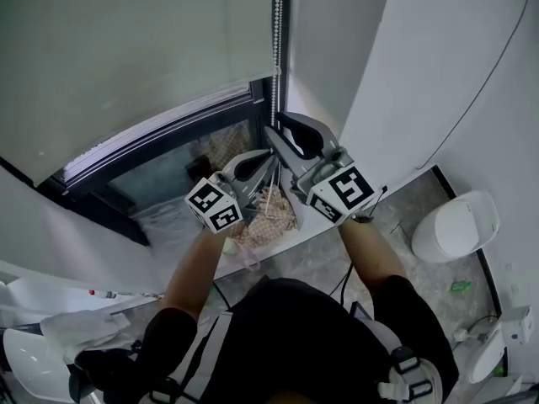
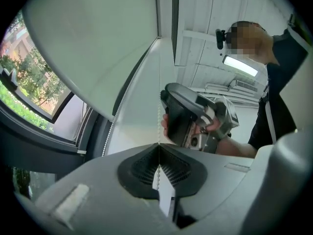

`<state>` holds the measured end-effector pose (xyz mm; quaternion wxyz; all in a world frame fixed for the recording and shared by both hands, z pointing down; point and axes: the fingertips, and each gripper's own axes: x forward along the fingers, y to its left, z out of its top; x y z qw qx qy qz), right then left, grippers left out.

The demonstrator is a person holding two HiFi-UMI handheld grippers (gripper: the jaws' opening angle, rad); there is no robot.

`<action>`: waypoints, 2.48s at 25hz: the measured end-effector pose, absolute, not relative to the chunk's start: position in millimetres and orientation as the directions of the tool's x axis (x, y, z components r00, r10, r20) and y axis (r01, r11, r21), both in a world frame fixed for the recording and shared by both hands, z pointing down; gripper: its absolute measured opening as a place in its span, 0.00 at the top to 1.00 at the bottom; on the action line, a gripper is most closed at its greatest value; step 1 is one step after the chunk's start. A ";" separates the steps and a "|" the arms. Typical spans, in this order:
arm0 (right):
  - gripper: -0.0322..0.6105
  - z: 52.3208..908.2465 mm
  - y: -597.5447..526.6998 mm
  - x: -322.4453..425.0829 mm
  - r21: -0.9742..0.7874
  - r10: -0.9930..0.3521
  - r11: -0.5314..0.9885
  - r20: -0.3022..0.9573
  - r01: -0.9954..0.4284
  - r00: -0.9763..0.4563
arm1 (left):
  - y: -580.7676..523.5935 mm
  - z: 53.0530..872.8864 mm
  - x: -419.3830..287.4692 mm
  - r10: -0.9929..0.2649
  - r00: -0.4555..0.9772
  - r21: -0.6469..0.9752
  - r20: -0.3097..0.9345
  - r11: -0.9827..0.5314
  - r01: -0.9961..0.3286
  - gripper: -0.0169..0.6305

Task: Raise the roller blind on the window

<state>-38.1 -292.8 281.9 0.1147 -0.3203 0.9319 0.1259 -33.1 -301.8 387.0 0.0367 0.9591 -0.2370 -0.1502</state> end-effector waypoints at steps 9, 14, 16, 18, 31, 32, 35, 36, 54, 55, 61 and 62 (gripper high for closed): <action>0.89 237.3 -309.5 -42.8 0.062 -0.562 0.780 -0.367 -0.623 -0.741 | -295.5 384.6 -39.0 -0.464 0.837 0.146 -0.289 -0.886 -0.440 0.96; 0.93 240.7 -309.4 -38.4 0.059 -0.578 0.764 -0.380 -0.642 -0.722 | -298.0 388.7 -40.3 -0.457 0.839 0.147 -0.296 -0.890 -0.432 0.96; 0.93 241.4 -309.4 -34.8 0.064 -0.582 0.758 -0.383 -0.649 -0.718 | -297.1 385.7 -38.0 -0.460 0.838 0.154 -0.292 -0.888 -0.434 0.96; 0.94 243.9 -307.7 -33.9 0.088 -0.586 0.748 -0.380 -0.658 -0.716 | -296.2 386.1 -36.4 -0.464 0.838 0.156 -0.286 -0.886 -0.437 0.96; 0.94 410.6 -311.5 -26.5 0.038 -0.671 0.736 -0.087 -0.676 -0.736 | -293.0 554.3 -27.7 -0.474 0.880 0.377 0.012 -0.813 -0.443 0.96; 0.94 409.4 -312.3 -26.2 0.042 -0.668 0.739 -0.084 -0.672 -0.740 | -294.1 552.0 -28.5 -0.474 0.880 0.355 0.020 -0.820 -0.449 0.96; 0.94 408.3 -315.3 -23.8 0.039 -0.666 0.741 -0.082 -0.670 -0.742 | -293.2 540.1 -33.1 -0.461 0.887 0.290 0.025 -0.845 -0.448 0.87; 0.94 408.6 -315.3 -22.4 0.030 -0.667 0.741 -0.085 -0.671 -0.740 | -291.4 534.8 -37.1 -0.456 0.890 0.283 0.023 -0.850 -0.443 0.82; 0.94 408.5 -300.4 -32.5 0.037 -0.644 0.760 -0.102 -0.649 -0.759 | -304.4 254.0 -21.7 -0.228 0.879 0.079 -0.419 -0.973 -0.215 0.72; 0.94 408.3 -299.6 -32.3 0.039 -0.644 0.759 -0.102 -0.649 -0.759 | -303.5 249.6 -19.0 -0.219 0.874 0.085 -0.434 -0.976 -0.202 0.72; 0.94 407.9 -296.7 -33.8 0.035 -0.636 0.766 -0.105 -0.642 -0.764 | -301.7 247.0 -15.6 -0.227 0.866 0.043 -0.445 -0.972 -0.233 0.95; 0.94 408.0 -296.7 -33.6 0.043 -0.637 0.764 -0.106 -0.643 -0.764 | -301.6 247.1 -16.9 -0.233 0.865 0.042 -0.445 -0.970 -0.240 0.95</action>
